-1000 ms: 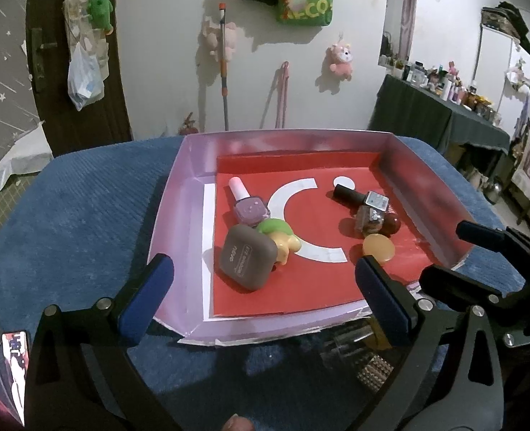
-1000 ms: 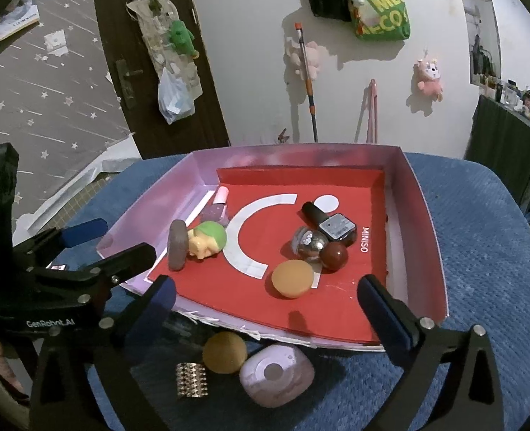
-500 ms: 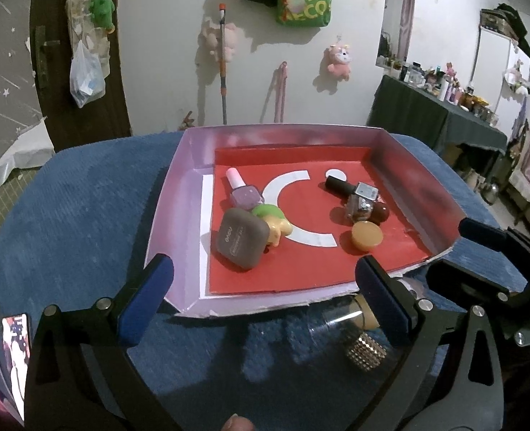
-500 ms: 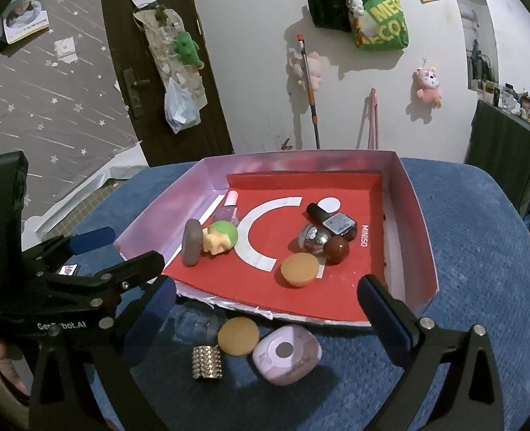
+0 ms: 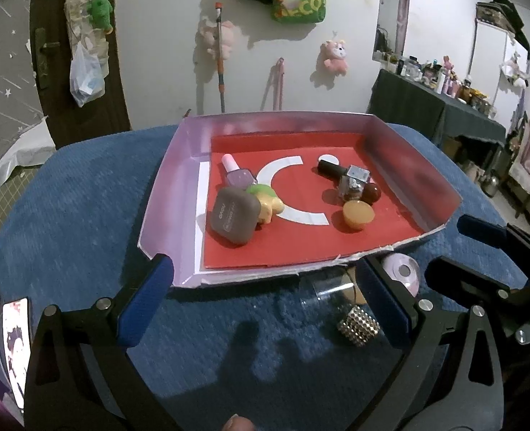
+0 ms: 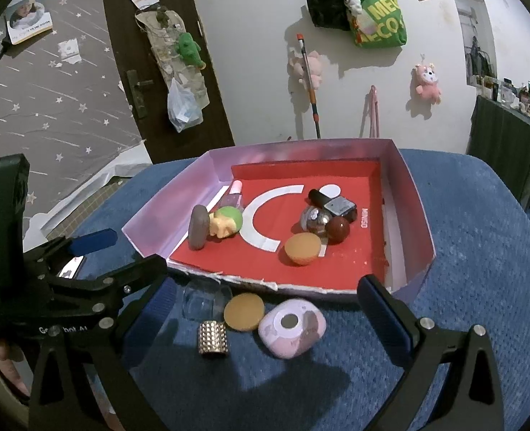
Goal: Organize rigid objects
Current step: 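Withdraw both tools from the box toward the remaining items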
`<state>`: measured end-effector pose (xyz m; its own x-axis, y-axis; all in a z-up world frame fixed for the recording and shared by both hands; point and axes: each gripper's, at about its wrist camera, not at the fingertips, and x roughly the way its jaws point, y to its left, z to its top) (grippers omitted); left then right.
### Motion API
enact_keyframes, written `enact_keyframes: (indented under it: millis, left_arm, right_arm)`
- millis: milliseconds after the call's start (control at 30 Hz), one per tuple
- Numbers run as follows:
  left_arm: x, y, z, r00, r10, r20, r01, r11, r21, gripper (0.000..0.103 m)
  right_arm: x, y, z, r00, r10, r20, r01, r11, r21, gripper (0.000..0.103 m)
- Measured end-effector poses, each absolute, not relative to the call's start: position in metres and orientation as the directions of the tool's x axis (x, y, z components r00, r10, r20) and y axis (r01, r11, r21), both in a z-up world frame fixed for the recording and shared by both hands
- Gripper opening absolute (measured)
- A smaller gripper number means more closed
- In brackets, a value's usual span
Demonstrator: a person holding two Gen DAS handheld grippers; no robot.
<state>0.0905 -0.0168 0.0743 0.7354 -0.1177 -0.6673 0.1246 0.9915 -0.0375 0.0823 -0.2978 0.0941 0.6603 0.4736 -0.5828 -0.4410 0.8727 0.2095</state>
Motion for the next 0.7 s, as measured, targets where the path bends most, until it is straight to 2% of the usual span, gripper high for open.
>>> enact_keyframes:
  millis: [700]
  left_arm:
    - [0.065, -0.018, 0.049, 0.7, -0.137, -0.701, 0.135, 0.989, -0.058, 0.103]
  right_arm:
    - [0.056, -0.303, 0.069, 0.632, 0.472, -0.615, -0.431, 0.873, 0.227, 0.103]
